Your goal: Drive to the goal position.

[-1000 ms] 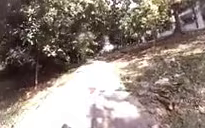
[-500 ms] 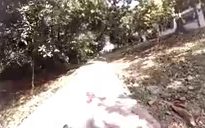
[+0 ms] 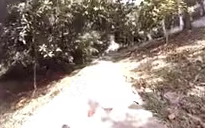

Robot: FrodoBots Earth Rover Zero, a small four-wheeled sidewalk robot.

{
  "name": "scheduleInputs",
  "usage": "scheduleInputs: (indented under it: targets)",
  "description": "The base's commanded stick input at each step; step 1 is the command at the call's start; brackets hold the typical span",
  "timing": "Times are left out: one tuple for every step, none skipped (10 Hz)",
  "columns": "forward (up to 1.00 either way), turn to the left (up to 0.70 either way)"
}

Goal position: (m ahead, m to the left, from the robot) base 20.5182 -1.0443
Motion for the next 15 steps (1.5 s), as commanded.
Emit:
scheduleInputs:
  targets:
    - [0.7, 0.0]
    - [0.7, 0.0]
    - [0.7, 0.0]
    - [0.7, 0.0]
    - [0.7, 0.0]
    - [0.7, 0.0]
    - [0.7, 0.0]
    - [0.7, 0.0]
    - [0.7, 0.0]
    - [0.7, 0.0]
    - [0.7, 0.0]
    - [0.7, 0.0]
    - [0.7, 0.0]
    - [0.7, 0.0]
    - [0.7, 0.0]
